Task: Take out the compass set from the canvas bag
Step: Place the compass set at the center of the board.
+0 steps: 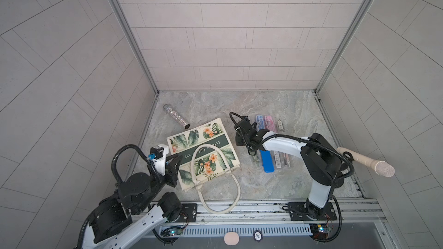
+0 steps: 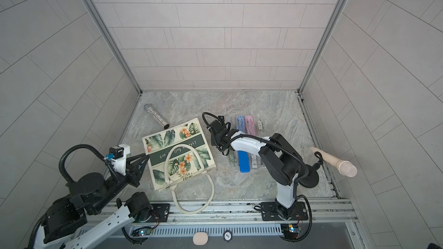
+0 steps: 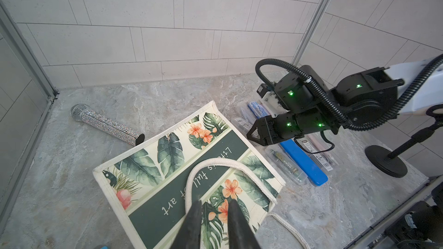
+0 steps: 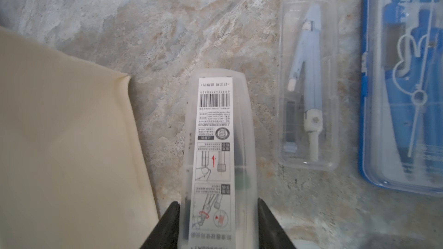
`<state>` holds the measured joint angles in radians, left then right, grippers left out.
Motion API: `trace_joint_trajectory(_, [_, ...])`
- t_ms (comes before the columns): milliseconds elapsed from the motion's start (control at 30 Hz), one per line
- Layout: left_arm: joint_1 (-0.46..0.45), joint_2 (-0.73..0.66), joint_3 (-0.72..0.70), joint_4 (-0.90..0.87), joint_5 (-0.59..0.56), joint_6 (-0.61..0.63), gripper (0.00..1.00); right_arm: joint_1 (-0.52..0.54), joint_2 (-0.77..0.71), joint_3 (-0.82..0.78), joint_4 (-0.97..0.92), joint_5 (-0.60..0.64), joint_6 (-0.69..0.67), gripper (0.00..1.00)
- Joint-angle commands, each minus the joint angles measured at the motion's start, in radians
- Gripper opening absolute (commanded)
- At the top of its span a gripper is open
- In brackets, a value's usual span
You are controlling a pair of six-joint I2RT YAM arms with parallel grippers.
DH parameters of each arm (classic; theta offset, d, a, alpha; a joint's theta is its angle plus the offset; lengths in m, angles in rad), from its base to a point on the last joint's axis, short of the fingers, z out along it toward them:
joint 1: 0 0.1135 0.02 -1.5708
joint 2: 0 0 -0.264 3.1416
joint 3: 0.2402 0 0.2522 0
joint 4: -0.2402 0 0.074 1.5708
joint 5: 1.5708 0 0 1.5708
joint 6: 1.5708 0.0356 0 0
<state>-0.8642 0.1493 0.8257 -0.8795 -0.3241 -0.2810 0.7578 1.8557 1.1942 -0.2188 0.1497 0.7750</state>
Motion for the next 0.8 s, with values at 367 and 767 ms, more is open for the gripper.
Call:
trace_joint_trajectory(367, [0.003,-0.011,-0.011,0.015,-0.033,-0.019,0.25,-0.008,0.055,0.097,-0.103,0.097,0.032,0.71])
trace_joint_trajectory(767, [0.003,0.293,0.004,0.054,0.145,0.073,0.58,-0.008,-0.397,-0.175,-0.024,0.03,-0.282,0.71])
